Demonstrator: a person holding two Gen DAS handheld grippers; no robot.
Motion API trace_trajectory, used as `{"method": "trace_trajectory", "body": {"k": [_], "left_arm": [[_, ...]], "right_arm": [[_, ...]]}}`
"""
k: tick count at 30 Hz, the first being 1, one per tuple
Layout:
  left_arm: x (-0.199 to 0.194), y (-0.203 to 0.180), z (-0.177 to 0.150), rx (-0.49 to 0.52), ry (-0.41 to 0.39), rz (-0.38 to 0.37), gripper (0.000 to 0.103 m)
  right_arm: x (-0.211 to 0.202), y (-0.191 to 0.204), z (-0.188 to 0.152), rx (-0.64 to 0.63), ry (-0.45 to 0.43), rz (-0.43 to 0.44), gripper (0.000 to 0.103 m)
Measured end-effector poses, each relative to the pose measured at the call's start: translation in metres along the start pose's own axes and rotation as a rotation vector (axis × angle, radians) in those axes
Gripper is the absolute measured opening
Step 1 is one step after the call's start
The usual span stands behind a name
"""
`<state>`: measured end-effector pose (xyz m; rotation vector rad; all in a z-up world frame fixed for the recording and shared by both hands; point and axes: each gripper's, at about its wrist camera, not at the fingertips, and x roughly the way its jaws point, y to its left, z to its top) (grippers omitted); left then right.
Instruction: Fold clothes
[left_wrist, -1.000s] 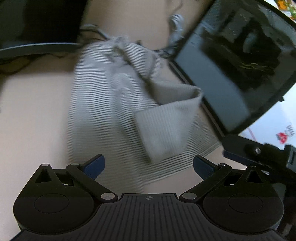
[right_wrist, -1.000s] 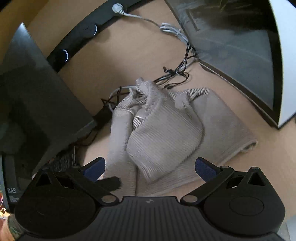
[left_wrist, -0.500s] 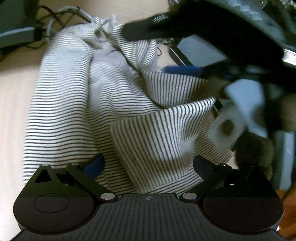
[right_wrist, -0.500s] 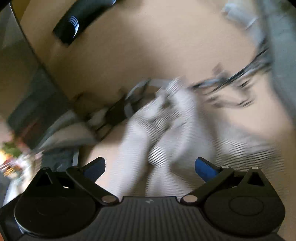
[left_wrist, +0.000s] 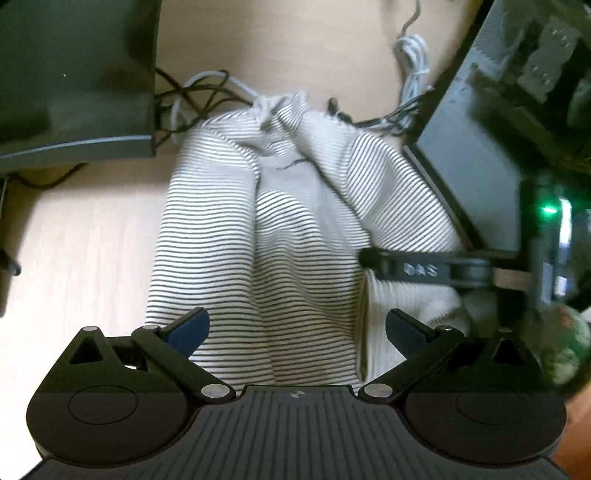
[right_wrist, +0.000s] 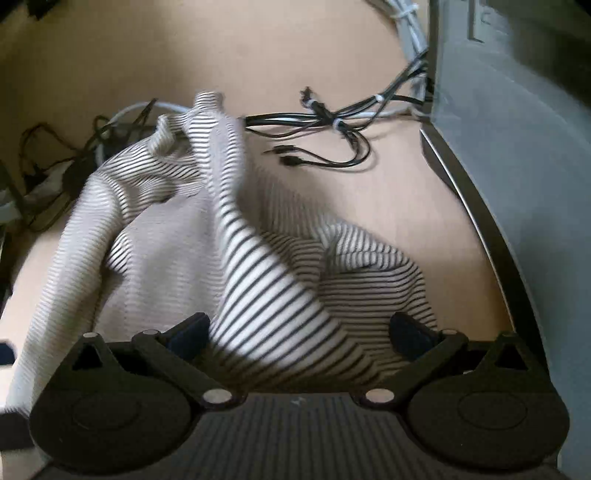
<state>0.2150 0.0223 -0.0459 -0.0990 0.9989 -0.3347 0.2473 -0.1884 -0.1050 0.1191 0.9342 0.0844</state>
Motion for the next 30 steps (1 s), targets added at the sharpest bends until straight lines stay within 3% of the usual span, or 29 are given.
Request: {"method": "trace_trajectory", "body": {"k": [5,12,17,21,25,30], "left_arm": [[-0.005,0.003,-0.009,-0.005,0.021,0.010,0.103],[-0.046,0.036,-0.036,-0.022,-0.015,-0.033,0.103],[-0.076,0.064,-0.056,-0.047,-0.044,-0.072,0.103],[-0.096,0.081,-0.069,-0.062,-0.064,-0.110,0.103],[-0.085,0.074,-0.067,-0.060,-0.048,-0.179,0.103],[-0.067,0.064,-0.065,-0.057,-0.012,-0.227,0.103]], "right_arm": [[-0.003,0.011,-0.013,-0.043,-0.019,-0.007,0.103],[-0.029,0.065,-0.055,-0.217,0.023,0.072,0.103],[-0.064,0.093,-0.094,-0.296,0.080,0.223,0.103],[-0.092,0.089,-0.120,-0.300,0.124,0.333,0.103],[-0.107,0.072,-0.126,-0.230,0.106,0.219,0.103],[-0.128,0.063,-0.100,-0.198,-0.102,-0.267,0.103]]}}
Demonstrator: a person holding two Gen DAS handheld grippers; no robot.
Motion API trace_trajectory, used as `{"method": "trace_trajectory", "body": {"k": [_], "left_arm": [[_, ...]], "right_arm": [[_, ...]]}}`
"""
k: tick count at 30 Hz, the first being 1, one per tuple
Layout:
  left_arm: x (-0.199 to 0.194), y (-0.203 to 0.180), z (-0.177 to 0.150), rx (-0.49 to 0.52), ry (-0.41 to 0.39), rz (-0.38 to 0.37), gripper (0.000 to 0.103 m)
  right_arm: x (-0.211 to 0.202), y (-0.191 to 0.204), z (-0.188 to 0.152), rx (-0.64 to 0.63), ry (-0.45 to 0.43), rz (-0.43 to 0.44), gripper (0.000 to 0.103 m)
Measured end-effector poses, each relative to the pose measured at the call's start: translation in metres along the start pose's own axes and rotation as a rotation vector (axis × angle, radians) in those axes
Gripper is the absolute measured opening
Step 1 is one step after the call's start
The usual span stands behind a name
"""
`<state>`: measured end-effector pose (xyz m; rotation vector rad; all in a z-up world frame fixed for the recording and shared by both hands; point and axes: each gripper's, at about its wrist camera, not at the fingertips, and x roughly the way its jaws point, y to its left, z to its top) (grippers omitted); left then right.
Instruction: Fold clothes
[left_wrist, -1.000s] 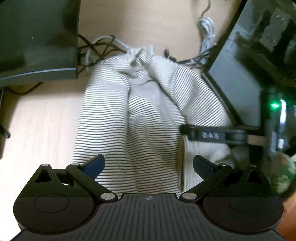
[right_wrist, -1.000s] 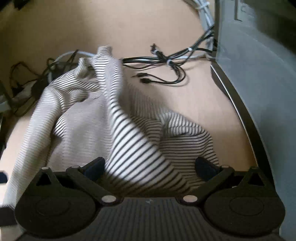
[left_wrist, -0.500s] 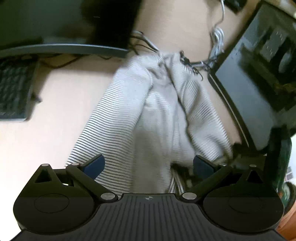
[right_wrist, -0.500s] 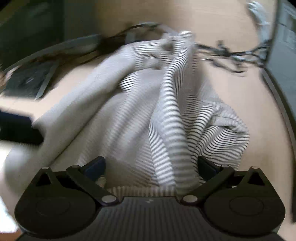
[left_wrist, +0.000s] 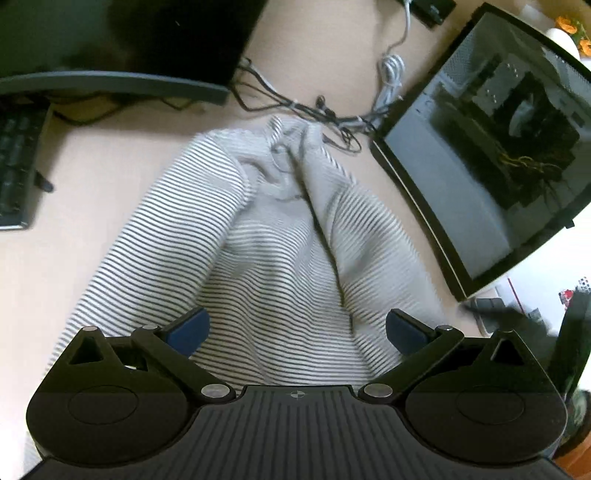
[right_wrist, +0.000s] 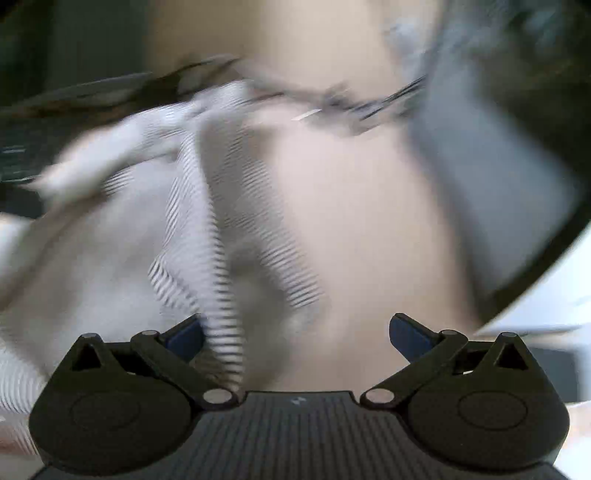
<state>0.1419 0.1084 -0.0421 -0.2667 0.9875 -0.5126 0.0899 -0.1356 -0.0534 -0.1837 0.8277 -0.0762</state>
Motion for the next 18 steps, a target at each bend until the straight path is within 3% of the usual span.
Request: {"method": "trace_trajectory", "body": {"k": [2,4,6,8,10,15,18], "left_arm": [[0.004,-0.004,0.002,0.013,0.005,-0.009,0.103],[0.006,-0.008,0.004,0.029,0.000,-0.020,0.103],[0.007,-0.012,0.007,0.045,-0.006,-0.032,0.103],[0.010,-0.014,0.011,0.058,-0.010,-0.041,0.103],[0.016,-0.016,0.014,0.062,-0.006,-0.048,0.103],[0.045,-0.014,0.016,0.042,0.055,-0.094,0.103],[0.062,-0.011,0.013,0.027,0.098,-0.109,0.103]], "right_arm": [[-0.011,-0.003,0.015,-0.010,-0.094,-0.193,0.103],[-0.030,-0.002,0.031,-0.010,-0.233,-0.319,0.103],[-0.047,-0.005,0.047,-0.009,-0.353,-0.386,0.103],[-0.057,-0.013,0.064,0.042,-0.424,-0.374,0.103],[-0.064,-0.025,0.076,0.092,-0.429,-0.250,0.103],[-0.029,-0.040,0.089,0.254,-0.256,0.365,0.103],[0.015,-0.035,0.085,0.375,-0.095,0.563,0.103]]}}
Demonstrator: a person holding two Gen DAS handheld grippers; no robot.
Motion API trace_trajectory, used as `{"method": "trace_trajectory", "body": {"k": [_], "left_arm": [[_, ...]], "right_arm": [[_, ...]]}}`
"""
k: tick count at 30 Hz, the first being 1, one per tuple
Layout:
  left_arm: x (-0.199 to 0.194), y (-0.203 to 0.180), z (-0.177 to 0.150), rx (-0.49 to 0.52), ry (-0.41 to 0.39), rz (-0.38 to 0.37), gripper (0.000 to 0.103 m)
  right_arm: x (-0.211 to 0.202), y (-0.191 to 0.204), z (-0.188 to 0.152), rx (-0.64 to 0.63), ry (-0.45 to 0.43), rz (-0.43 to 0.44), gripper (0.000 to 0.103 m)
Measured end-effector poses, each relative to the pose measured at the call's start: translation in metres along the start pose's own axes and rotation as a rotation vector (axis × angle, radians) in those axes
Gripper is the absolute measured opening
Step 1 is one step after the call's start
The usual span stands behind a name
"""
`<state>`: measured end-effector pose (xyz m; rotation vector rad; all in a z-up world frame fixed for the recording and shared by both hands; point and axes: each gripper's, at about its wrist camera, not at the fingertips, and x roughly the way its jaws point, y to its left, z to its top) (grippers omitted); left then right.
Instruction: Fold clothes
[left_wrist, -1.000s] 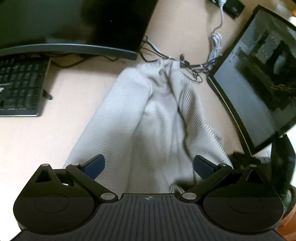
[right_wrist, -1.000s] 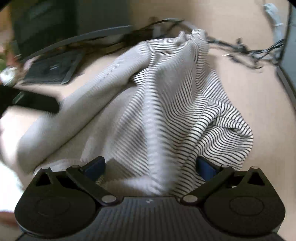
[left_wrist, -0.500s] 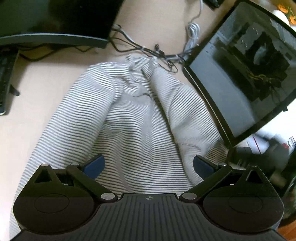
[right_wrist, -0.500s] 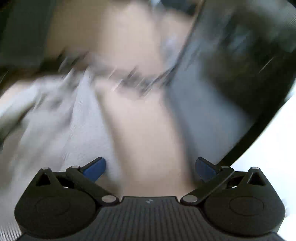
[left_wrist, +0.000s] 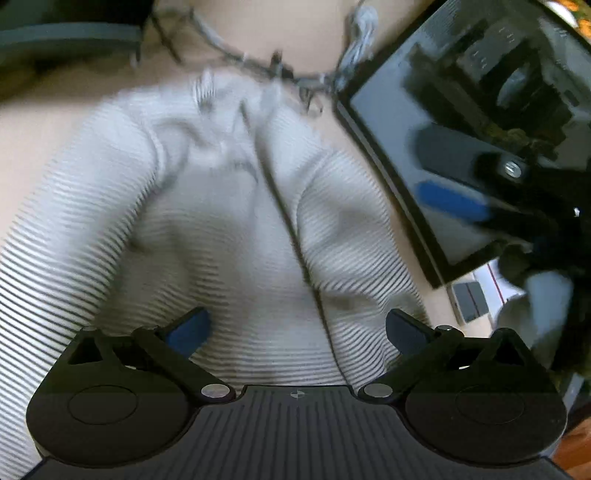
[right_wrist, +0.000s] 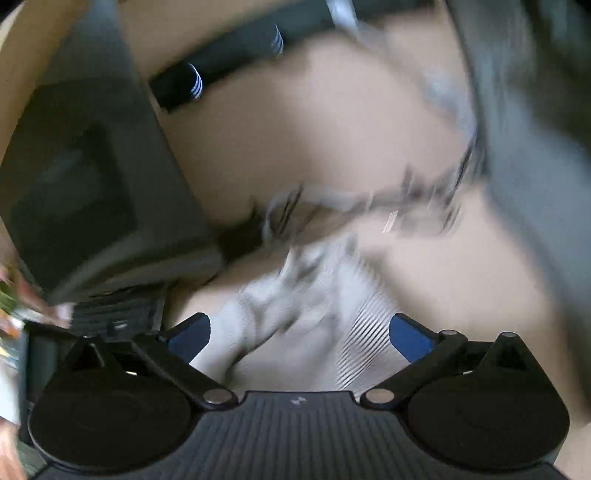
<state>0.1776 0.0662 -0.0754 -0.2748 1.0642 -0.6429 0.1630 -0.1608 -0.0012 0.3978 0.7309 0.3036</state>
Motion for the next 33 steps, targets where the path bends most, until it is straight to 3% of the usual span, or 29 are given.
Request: {"method": "trace_trajectory", "body": {"k": [2,4,9,13,18,22,25,27,28,31,32,33], "left_arm": [[0.011,0.003,-0.001,-0.011,0.028,-0.011,0.103],[0.011,0.007,-0.001,-0.031,0.028,-0.023,0.103],[0.010,0.011,-0.003,-0.006,0.032,-0.053,0.103],[0.008,0.011,-0.004,0.017,0.044,-0.039,0.103],[-0.007,0.015,-0.011,0.038,0.049,0.036,0.103],[-0.032,0.037,-0.022,-0.008,0.025,0.067,0.103],[-0.046,0.052,-0.026,-0.039,-0.008,0.095,0.103],[-0.054,0.060,-0.021,-0.058,-0.028,0.114,0.103],[-0.059,0.062,-0.017,-0.058,-0.050,0.139,0.103],[-0.074,0.067,-0.004,-0.047,-0.124,0.223,0.103],[-0.080,0.068,-0.001,-0.040,-0.149,0.248,0.103],[-0.086,0.070,0.002,-0.033,-0.175,0.273,0.103]], "right_arm": [[0.023,-0.020,-0.005,0.088,0.085,0.039,0.103],[0.041,-0.040,-0.013,0.142,0.124,-0.007,0.103],[0.054,-0.070,-0.023,0.190,0.137,-0.072,0.103],[0.051,-0.068,-0.032,0.188,0.130,-0.065,0.103],[0.064,-0.054,-0.038,0.132,0.174,-0.024,0.103],[0.063,-0.033,-0.050,0.101,0.204,0.037,0.103],[0.056,-0.022,-0.056,0.071,0.191,0.022,0.103],[0.051,-0.022,-0.052,0.037,0.173,-0.067,0.103],[0.048,-0.024,-0.047,0.004,0.158,-0.151,0.103],[0.038,-0.027,-0.028,-0.203,0.048,-0.539,0.092],[0.030,-0.026,-0.021,-0.256,-0.003,-0.612,0.092],[0.020,-0.023,-0.015,-0.268,-0.037,-0.613,0.092]]}}
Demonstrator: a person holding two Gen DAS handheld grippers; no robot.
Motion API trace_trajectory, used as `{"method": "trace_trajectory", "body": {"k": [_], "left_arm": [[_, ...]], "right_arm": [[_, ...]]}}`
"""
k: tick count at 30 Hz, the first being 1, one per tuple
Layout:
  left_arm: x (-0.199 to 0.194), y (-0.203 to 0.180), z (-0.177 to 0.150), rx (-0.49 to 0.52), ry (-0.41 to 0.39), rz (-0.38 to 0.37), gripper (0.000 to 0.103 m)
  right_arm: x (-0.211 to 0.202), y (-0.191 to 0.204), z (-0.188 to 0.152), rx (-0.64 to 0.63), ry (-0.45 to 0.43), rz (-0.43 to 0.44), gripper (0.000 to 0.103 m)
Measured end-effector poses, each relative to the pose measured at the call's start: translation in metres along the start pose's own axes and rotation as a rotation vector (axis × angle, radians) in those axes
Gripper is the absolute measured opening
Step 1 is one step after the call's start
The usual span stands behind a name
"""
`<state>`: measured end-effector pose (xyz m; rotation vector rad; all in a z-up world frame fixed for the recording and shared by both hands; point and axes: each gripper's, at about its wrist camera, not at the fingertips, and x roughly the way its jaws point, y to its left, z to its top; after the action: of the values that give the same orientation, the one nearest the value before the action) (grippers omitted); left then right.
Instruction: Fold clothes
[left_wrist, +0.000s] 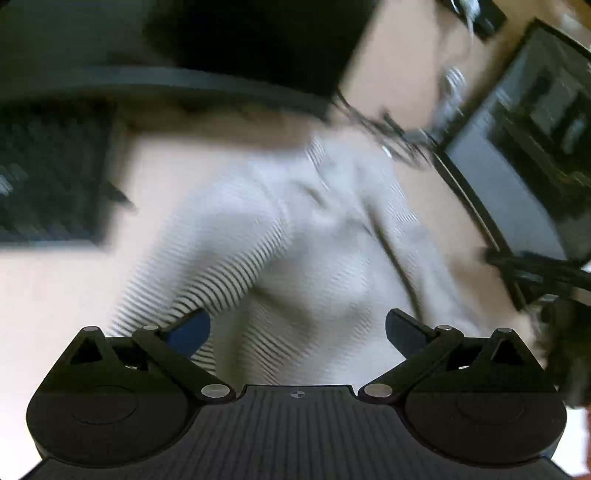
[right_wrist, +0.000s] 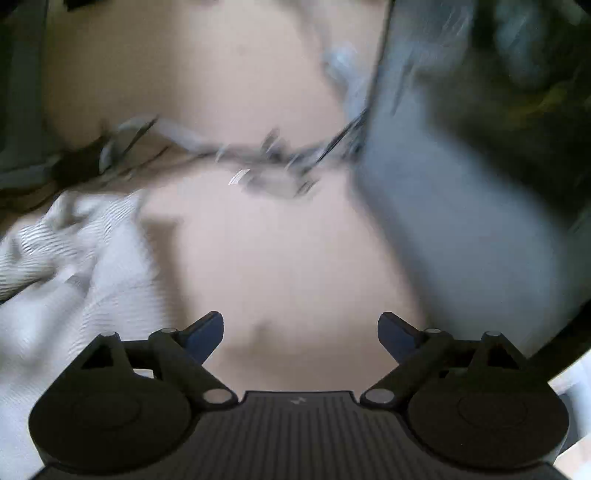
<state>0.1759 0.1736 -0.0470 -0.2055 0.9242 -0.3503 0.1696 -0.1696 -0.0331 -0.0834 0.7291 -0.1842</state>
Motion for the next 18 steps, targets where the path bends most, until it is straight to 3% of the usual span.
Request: {"method": "trace_trajectory", "body": {"k": [2,5,8,11,13,14,17,18], "left_arm": [[-0.010,0.005,0.008,0.011,-0.053,0.048,0.103],[-0.026,0.013,0.020,0.028,-0.133,0.119,0.103],[-0.023,0.021,0.019,0.041,-0.103,0.088,0.103],[-0.015,0.019,0.013,0.079,-0.061,0.047,0.103],[-0.005,0.015,0.011,0.099,-0.051,0.058,0.097],[-0.003,0.016,0.010,0.089,-0.052,0.060,0.094],[-0.002,0.018,0.009,0.063,-0.061,0.057,0.093],[-0.005,0.019,0.009,0.060,-0.068,0.052,0.094]], "right_arm": [[-0.017,-0.005,0.008,0.021,-0.025,0.072,0.092],[-0.029,0.008,0.000,0.017,0.086,0.212,0.092],[-0.032,0.023,-0.020,0.015,0.251,0.305,0.092],[-0.035,0.034,-0.041,-0.022,0.320,0.299,0.091],[-0.038,0.035,-0.049,-0.015,0.344,0.330,0.067],[-0.037,0.034,-0.049,0.006,0.364,0.362,0.037],[-0.037,0.032,-0.047,0.004,0.354,0.382,0.011],[-0.038,0.031,-0.045,-0.007,0.339,0.376,0.008]]}}
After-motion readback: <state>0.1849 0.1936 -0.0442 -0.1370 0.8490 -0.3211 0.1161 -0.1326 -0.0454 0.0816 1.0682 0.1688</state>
